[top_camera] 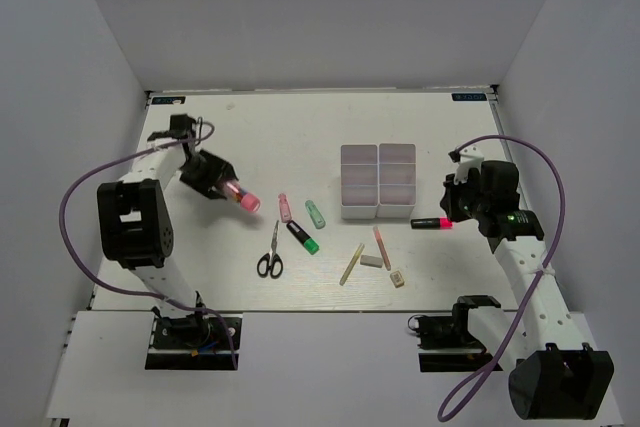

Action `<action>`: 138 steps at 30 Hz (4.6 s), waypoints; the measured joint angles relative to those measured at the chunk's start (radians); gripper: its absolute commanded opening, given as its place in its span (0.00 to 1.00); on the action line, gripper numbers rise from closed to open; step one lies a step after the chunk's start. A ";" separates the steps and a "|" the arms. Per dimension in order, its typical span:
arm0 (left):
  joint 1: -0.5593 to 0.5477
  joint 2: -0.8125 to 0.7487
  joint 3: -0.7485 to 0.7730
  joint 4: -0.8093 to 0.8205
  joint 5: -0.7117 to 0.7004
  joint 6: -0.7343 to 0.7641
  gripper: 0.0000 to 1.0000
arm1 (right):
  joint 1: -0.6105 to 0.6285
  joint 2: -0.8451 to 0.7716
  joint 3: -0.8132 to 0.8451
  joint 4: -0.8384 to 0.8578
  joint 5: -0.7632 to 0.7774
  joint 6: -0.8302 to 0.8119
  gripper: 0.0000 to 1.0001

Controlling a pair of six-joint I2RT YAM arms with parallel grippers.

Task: Sort the stationery into containers
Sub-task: Pick up the stationery from the center of the board, then place the stationery in the storage box.

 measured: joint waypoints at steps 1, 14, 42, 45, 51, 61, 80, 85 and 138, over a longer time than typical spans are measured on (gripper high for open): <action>-0.022 0.001 0.061 -0.011 0.007 0.032 0.00 | 0.000 0.001 0.000 -0.001 -0.007 0.002 0.74; -0.613 0.041 0.704 0.016 -0.109 0.562 0.00 | 0.000 0.024 0.000 -0.015 -0.051 -0.023 0.85; -0.892 0.178 0.485 0.674 -0.653 0.783 0.00 | 0.000 0.033 0.000 -0.015 -0.046 -0.026 0.85; -0.873 0.176 0.444 0.687 -0.627 0.726 0.00 | 0.000 0.034 0.000 -0.015 -0.045 -0.026 0.85; -0.857 0.175 0.381 0.742 -0.595 0.669 0.00 | 0.000 0.034 0.000 -0.014 -0.042 -0.026 0.85; -0.856 0.171 0.362 0.793 -0.546 0.628 0.00 | 0.000 0.034 0.000 -0.014 -0.042 -0.027 0.85; -0.854 0.129 0.202 1.019 -0.525 0.615 0.00 | 0.000 0.034 0.000 -0.014 -0.038 -0.027 0.85; -0.861 0.129 0.203 1.020 -0.524 0.634 0.00 | 0.000 0.034 0.000 -0.014 -0.038 -0.027 0.85; -0.908 0.132 0.140 1.075 -0.581 0.831 0.65 | 0.000 0.034 0.000 -0.014 -0.039 -0.030 0.85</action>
